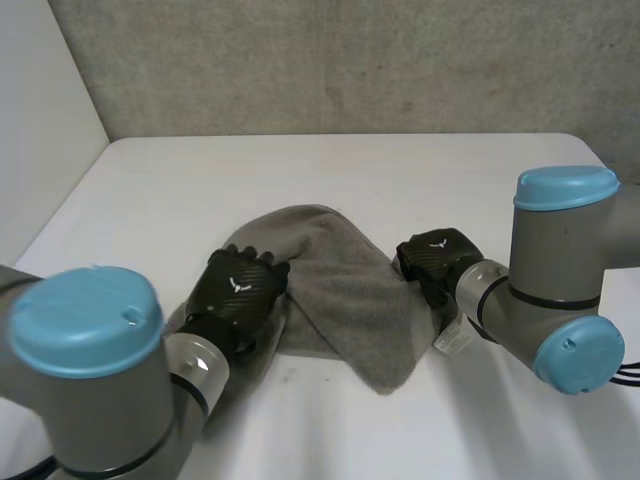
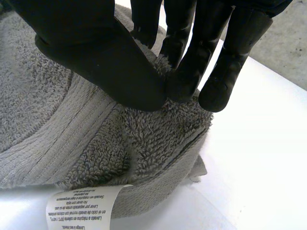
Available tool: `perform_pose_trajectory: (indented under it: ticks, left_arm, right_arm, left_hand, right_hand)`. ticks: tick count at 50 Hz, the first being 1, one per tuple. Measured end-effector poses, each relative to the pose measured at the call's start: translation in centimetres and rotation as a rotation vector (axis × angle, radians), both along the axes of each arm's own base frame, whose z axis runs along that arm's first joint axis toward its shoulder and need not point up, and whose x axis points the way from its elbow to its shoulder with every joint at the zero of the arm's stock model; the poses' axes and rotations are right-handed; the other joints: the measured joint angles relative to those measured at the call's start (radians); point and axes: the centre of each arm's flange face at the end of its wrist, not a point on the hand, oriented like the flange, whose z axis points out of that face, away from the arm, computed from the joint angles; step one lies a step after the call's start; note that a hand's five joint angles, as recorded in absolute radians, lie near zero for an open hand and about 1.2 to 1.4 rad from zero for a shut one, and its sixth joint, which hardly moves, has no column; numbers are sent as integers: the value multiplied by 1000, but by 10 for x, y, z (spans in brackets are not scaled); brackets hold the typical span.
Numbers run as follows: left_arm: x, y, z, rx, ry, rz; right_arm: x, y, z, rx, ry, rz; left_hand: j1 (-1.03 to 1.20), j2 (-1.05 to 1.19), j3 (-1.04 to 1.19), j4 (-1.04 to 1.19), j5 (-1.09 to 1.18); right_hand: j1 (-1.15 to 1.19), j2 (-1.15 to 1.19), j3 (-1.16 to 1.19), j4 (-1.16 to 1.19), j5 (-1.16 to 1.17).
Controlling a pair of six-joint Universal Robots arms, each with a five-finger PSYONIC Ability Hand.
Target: Fold the towel.
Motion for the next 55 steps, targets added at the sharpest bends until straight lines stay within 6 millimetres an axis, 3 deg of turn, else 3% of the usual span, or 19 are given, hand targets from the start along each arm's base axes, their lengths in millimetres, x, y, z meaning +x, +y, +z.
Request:
perform_pose_trajectory:
  ticks: [8,18,30,42,55]
  left_arm:
    - [-1,11,-27,41,-83,55]
    - [8,27,-36,101,-63,88]
    - [15,28,-44,138,-37,158]
    - [15,21,-53,145,-47,178]
    - [19,7,-54,124,-40,220]
  right_arm:
    - [0,1,-6,6,3,0]
    - [0,-1,-8,0,2,0]
    - [0,0,-12,8,8,1]
    - [0,0,-13,7,10,3]
    - [0,-2,-11,-5,9,0]
  left_hand:
    - [10,7,7,6,7]
    - [57,51,52,52,52]
    - [63,59,59,58,59]
    - [374,367,365,365,362]
    - [867,880,877,876,871]
  right_hand:
    - [0,0,2,0,0]
    - [0,0,2,0,0]
    - [0,0,2,0,0]
    - [0,0,2,0,0]
    - [0,0,2,0,0]
